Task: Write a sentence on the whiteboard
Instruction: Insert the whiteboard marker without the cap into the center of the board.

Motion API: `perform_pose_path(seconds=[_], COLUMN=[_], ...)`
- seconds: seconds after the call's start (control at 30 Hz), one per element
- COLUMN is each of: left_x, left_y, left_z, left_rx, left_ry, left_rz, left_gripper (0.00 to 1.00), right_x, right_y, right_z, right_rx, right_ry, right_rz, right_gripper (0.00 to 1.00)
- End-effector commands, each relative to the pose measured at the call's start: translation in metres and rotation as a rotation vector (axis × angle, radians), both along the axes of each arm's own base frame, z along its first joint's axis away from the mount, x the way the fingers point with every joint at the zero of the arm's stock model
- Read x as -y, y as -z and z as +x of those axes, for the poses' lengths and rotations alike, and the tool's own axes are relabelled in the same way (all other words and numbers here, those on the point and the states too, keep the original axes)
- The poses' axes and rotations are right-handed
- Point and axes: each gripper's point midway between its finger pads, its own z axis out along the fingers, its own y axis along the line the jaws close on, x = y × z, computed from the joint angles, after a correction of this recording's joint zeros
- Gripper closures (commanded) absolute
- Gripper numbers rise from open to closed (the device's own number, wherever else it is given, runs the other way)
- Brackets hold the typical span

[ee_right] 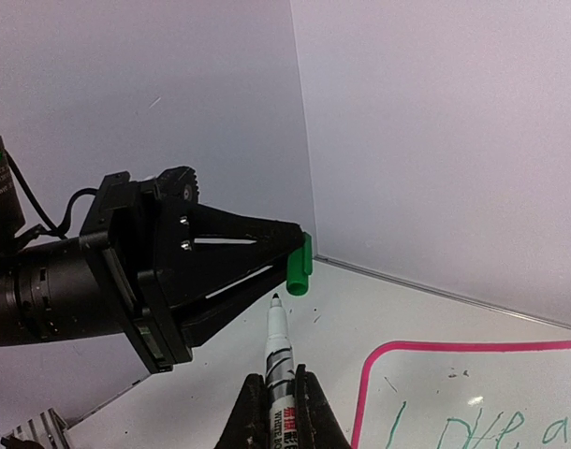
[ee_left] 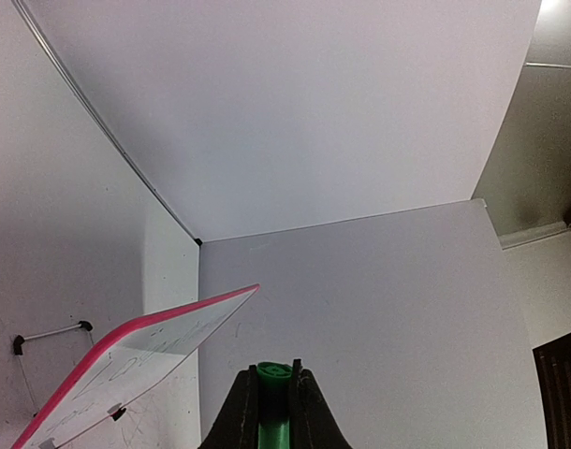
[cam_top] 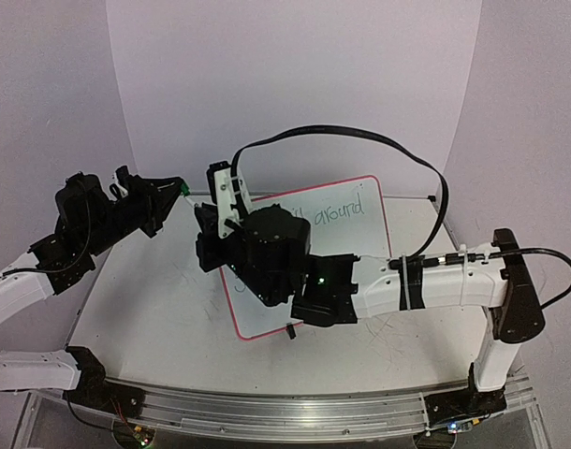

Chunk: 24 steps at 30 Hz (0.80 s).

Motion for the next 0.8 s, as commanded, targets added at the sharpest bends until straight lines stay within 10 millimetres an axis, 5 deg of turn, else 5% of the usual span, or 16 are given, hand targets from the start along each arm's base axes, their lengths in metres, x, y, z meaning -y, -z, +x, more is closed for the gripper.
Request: perform_pose_path(seconds=[0.0,0.77], left_x=[-0.0040,-0.0027], left_y=[-0.0202,-0.0171], left_z=[-0.0020,-0.0023], left_rx=[0.062,0.059], left_ry=[-0.009,-0.002], left_rz=[-0.035,-0.030], left_gripper=[1.00,1.00], right_x=[-0.0022,0.0002], right_y=[-0.0179,-0.0209], right_z=[0.0042,0.0068], right_rx=[0.026,0.032], right_ry=[0.041,0.064], right_rz=[0.047,0.066], right_gripper=[1.00,1.00])
